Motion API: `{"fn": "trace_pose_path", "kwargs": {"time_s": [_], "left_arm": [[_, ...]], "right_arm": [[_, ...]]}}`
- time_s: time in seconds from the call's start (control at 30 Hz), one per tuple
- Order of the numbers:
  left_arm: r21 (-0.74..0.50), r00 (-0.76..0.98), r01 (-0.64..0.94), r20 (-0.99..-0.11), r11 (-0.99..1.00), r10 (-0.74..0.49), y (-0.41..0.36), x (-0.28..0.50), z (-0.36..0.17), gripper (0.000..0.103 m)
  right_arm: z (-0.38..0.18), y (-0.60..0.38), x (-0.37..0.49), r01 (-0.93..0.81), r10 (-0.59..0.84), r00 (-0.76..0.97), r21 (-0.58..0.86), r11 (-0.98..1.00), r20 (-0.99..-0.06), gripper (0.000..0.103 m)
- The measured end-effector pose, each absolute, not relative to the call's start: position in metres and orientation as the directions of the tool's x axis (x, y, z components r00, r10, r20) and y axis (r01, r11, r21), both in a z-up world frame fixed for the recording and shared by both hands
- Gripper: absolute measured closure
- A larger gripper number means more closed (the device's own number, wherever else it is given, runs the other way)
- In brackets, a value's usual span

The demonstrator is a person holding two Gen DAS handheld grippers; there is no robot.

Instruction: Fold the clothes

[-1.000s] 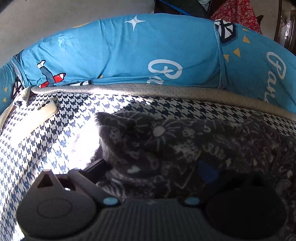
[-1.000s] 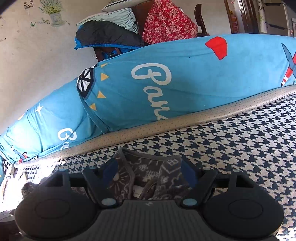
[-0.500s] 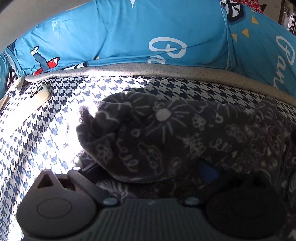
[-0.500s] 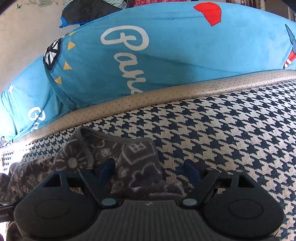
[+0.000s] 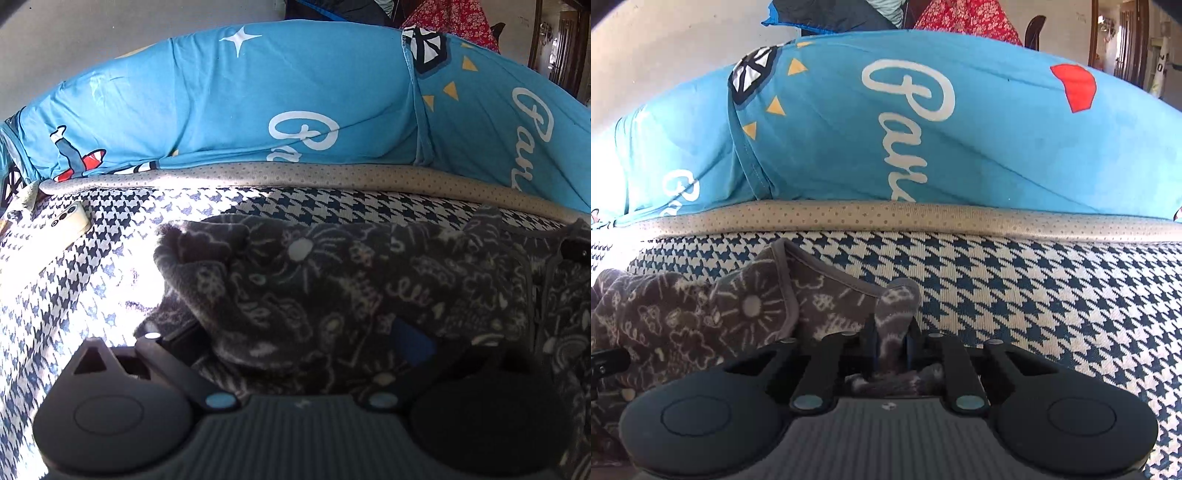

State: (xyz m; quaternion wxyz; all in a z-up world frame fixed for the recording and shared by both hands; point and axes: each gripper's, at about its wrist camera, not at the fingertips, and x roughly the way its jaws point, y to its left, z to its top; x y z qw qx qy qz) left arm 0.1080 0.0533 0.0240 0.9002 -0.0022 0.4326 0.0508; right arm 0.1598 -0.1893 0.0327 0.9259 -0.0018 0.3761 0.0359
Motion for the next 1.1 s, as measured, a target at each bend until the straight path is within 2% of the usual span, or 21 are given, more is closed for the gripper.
{"fn": "trace_pose_path", "kwargs": {"time_s": [0.37, 0.53, 0.83, 0.93, 1.03, 1.1], "left_arm": [[0.113, 0.646, -0.084, -0.751, 0.990, 0.140, 0.039, 0.102, 0.016, 0.000], [0.136, 0.661, -0.087, -0.734, 0.987, 0.159, 0.036, 0.106, 0.014, 0.000], [0.189, 0.675, -0.119, -0.705, 0.975, 0.219, 0.027, 0.121, 0.008, 0.000], [0.201, 0.652, -0.136, -0.720, 0.970, 0.240, 0.029, 0.128, 0.003, 0.000], [0.209, 0.632, -0.145, -0.733, 0.967, 0.253, 0.033, 0.132, -0.003, 0.000], [0.206, 0.629, -0.147, -0.735, 0.967, 0.252, 0.033, 0.132, -0.004, 0.000]], "right_arm": [[0.093, -0.162, 0.152, -0.065, 0.065, 0.899, 0.016, 0.998, -0.432, 0.093], [0.108, -0.147, 0.156, -0.081, 0.079, 0.930, 0.007, 0.997, -0.359, 0.093], [0.135, -0.142, 0.156, -0.099, 0.122, 0.967, 0.111, 0.989, -0.224, 0.093], [0.138, -0.139, 0.161, -0.111, 0.133, 0.971, 0.119, 0.987, -0.200, 0.093], [0.129, -0.132, 0.173, -0.090, 0.101, 0.965, 0.056, 0.994, -0.242, 0.089], [0.123, -0.130, 0.179, -0.055, 0.061, 0.962, 0.029, 0.998, -0.267, 0.076]]}}
